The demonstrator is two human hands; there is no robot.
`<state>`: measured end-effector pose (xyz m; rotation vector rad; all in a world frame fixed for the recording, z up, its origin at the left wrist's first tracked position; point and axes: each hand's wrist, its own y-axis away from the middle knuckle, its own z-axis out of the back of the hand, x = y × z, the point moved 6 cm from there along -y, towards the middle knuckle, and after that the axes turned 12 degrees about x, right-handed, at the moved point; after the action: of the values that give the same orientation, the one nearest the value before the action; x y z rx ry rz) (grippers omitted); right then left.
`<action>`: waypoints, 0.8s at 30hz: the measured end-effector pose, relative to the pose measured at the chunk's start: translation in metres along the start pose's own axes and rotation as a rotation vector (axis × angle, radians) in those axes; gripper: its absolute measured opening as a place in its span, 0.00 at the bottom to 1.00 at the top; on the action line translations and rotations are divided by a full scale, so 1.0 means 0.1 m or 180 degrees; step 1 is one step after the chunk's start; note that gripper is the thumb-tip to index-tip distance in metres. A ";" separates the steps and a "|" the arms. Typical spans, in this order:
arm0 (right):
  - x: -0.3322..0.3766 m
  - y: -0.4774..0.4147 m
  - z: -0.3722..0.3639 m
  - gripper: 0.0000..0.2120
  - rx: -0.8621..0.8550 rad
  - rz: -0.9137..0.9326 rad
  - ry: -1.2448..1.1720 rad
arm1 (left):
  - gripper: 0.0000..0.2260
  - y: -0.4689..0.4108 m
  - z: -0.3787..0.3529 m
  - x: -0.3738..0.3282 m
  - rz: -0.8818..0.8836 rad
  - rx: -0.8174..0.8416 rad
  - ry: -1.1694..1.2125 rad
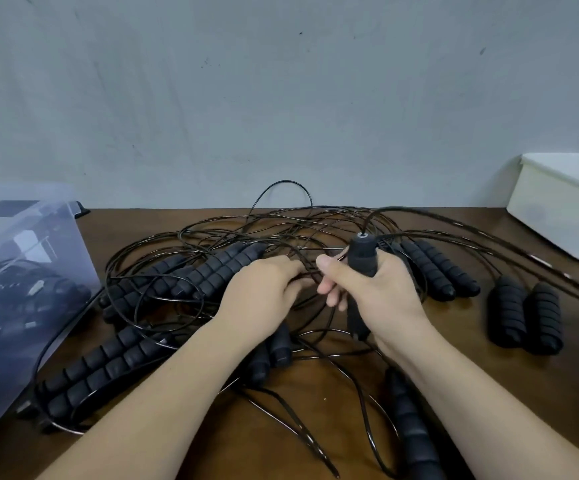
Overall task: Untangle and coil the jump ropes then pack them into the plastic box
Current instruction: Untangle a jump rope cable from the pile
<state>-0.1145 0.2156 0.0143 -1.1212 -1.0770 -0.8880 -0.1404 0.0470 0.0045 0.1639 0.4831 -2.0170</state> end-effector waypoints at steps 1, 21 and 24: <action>0.08 0.00 0.06 0.11 -0.0037 0.0096 -0.0259 | 0.07 -0.01 0.02 0.05 0.0047 -0.0053 0.0101; -0.07 -0.01 0.02 0.10 -0.0136 0.0130 0.0222 | 0.06 0.13 0.25 -0.35 -0.0228 -0.0516 -0.0333; -0.07 0.01 0.02 0.06 -0.0218 0.0139 0.0490 | 0.09 0.11 0.20 -0.30 -0.0230 -0.0425 -0.0311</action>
<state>-0.1160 0.2182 0.0074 -1.1097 -0.8985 -0.9666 -0.1145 0.0594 0.0291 -0.0342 0.5664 -2.0445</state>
